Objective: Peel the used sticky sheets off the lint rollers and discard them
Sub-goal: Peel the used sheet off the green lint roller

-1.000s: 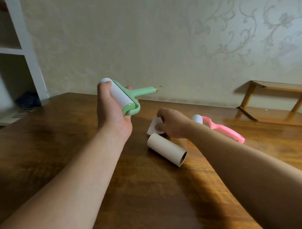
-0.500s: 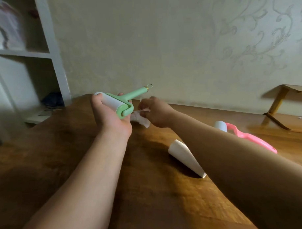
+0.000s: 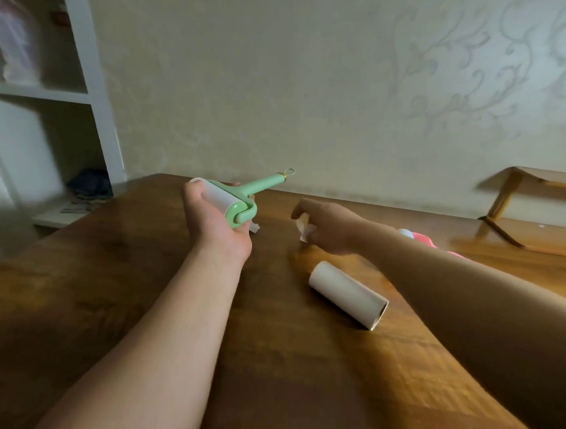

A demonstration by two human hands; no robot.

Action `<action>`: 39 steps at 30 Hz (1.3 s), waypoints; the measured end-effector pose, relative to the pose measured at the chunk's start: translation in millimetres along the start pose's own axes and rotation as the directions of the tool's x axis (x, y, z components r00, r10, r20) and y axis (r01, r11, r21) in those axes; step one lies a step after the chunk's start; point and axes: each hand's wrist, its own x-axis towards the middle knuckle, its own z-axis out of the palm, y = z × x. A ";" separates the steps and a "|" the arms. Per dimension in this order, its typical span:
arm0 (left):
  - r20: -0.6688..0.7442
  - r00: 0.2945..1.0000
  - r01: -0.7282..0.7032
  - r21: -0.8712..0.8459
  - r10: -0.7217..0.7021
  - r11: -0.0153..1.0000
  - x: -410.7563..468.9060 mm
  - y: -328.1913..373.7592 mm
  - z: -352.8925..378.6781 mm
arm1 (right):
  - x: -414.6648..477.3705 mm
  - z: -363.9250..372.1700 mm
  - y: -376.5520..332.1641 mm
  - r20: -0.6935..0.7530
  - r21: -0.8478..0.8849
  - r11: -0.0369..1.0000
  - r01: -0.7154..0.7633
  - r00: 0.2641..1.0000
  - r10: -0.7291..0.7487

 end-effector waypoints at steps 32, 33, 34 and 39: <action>0.172 0.965 0.212 -0.075 -0.197 0.974 -17.8 -45.3 3.4 | -49.1 0.0 25.0 -0.106 0.167 0.971 -0.169 0.977 0.188; 0.178 0.963 0.218 -0.067 -0.204 0.974 -20.3 -47.9 3.7 | -51.9 3.4 28.6 -0.102 0.187 0.963 -0.192 0.972 0.213; 0.179 0.962 0.219 -0.065 -0.205 0.974 -22.0 -49.1 3.7 | -51.8 6.0 30.7 -0.098 0.193 0.960 -0.205 0.969 0.227; 0.171 0.964 0.216 -0.062 -0.203 0.974 -25.4 -47.3 2.6 | -48.2 9.0 29.6 -0.080 -0.030 0.986 -0.166 0.983 0.163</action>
